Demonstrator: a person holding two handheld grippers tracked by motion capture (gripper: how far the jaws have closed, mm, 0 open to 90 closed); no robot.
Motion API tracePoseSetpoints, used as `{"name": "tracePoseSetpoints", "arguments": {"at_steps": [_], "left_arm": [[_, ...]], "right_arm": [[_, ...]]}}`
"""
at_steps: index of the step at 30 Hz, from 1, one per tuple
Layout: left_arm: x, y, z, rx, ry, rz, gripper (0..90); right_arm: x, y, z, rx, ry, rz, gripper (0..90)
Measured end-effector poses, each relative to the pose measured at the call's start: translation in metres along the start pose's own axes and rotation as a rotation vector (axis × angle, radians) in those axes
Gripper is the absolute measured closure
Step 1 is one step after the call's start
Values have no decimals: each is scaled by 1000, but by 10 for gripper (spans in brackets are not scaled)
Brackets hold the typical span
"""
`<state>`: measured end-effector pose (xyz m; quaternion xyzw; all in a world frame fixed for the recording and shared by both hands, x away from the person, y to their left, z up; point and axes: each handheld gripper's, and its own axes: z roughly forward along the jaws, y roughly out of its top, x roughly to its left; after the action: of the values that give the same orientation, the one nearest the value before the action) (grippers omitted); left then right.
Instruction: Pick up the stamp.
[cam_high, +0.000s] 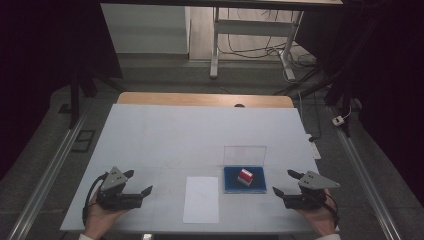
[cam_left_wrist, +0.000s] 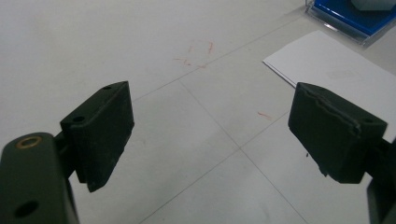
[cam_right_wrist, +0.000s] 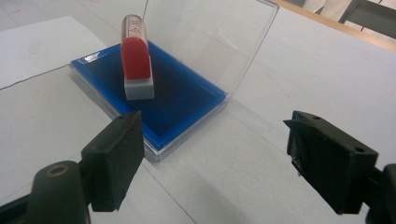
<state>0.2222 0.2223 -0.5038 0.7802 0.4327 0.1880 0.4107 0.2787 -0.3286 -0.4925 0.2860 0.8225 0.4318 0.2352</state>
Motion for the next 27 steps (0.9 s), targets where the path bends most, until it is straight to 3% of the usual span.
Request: {"name": "tracePoseSetpoints", "arguments": {"at_steps": [7, 12, 17, 27], "left_arm": [[-6, 6, 3, 4, -24, 24, 146], [-6, 7, 1, -1, -28, 41, 148], [-4, 5, 2, 4, -33, 28, 148], [-5, 4, 1, 8, -45, 26, 150]], "right_arm": [[-4, -2, -2, -17, 10, 51, 221], [-3, 0, -1, 6, 7, 50, 226], [-2, 0, 1, 18, 14, 57, 230], [-2, 10, 0, 3, 19, 53, 236]]}}
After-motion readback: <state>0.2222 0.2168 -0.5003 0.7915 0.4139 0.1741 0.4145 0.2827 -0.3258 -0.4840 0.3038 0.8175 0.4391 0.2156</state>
